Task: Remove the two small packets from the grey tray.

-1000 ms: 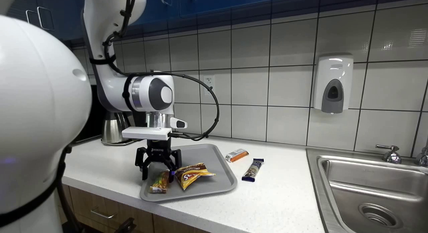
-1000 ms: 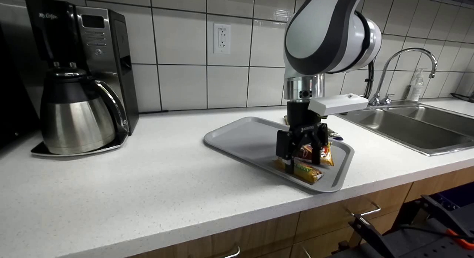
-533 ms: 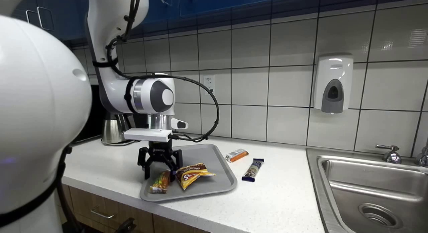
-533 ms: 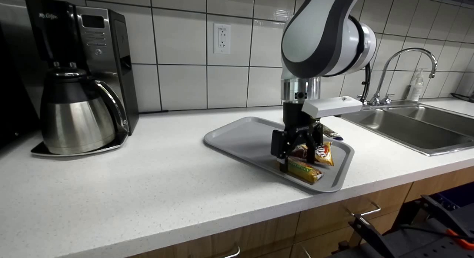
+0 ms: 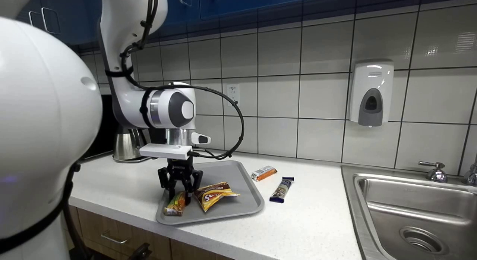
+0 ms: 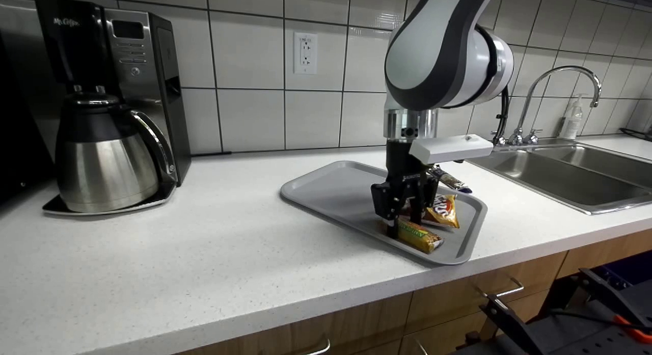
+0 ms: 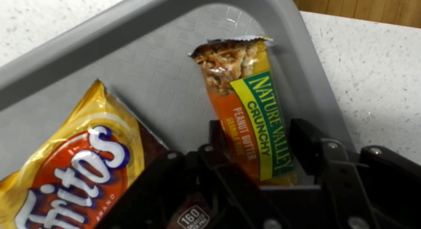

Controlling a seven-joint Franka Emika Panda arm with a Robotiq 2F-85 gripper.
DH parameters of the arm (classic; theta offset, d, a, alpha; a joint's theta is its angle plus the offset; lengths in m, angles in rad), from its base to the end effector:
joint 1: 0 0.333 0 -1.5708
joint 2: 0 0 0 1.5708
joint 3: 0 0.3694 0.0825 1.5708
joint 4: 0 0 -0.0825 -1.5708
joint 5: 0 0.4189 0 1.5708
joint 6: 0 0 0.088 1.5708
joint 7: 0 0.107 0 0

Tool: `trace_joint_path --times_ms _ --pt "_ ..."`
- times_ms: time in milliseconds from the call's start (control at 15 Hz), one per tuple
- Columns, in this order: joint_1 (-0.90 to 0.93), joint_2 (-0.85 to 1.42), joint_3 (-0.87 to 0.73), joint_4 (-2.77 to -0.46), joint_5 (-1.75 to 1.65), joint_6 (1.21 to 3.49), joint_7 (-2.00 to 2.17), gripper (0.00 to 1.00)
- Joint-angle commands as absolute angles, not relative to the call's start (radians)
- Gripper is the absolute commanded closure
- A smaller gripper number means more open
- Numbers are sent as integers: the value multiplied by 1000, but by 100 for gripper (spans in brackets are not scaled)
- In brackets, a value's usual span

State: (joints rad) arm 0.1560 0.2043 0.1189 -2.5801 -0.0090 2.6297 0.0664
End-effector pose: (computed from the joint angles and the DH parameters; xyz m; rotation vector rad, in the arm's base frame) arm 0.4326 0.1245 0.1958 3.1081 0.3371 -0.2418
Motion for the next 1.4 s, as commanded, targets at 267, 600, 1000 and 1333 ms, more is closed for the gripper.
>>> trace_joint_path --times_ms 267,600,1000,1333 --pt "156 197 114 -2570 -18 2648 94 81" --pt "158 178 113 -2556 -23 2654 94 81" --pt "164 148 117 -2543 -29 2656 100 81" --pt "180 117 124 -2531 -58 2650 114 81"
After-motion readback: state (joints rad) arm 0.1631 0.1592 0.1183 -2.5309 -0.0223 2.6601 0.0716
